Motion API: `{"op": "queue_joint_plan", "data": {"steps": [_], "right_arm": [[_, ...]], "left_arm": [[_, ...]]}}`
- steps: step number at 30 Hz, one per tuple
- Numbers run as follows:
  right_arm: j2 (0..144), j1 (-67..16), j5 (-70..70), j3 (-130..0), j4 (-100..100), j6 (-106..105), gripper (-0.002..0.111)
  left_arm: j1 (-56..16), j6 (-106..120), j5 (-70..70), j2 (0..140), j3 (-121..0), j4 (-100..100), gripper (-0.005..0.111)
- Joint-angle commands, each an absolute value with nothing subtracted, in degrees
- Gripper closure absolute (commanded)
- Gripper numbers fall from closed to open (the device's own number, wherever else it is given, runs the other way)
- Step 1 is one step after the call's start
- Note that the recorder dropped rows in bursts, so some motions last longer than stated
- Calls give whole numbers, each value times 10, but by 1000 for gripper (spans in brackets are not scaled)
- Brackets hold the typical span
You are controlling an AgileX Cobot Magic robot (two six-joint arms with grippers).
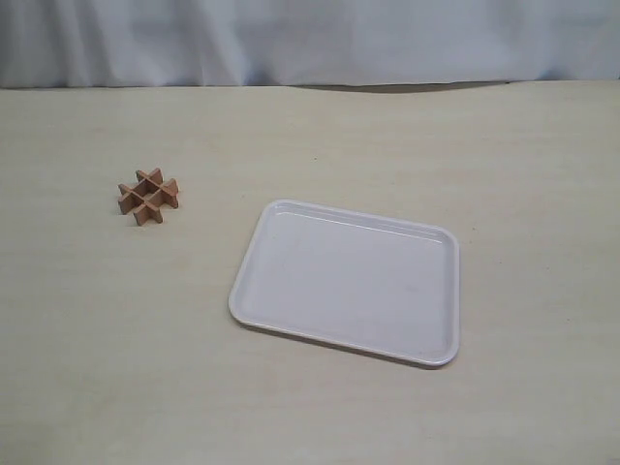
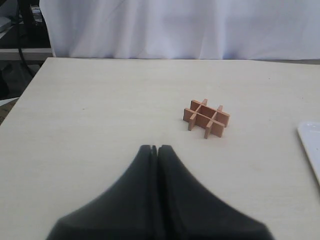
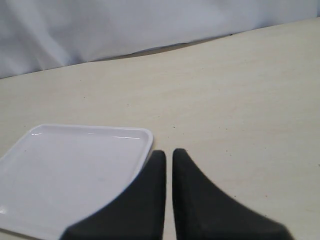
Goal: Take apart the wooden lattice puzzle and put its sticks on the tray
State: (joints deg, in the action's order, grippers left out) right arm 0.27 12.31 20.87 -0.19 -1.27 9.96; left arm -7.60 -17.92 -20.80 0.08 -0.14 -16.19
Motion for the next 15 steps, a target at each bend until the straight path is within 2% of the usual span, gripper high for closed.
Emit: {"op": "queue_joint_plan", "data": {"steps": [1,15], "right_arm": [[0,125,209,0,-8,97,104],[0,125,209,0,-8,97,104]], "left_arm": [[-81,-181,-207,0,0,-196,107],[-81,-180,-208,0,0,-356,107]]}}
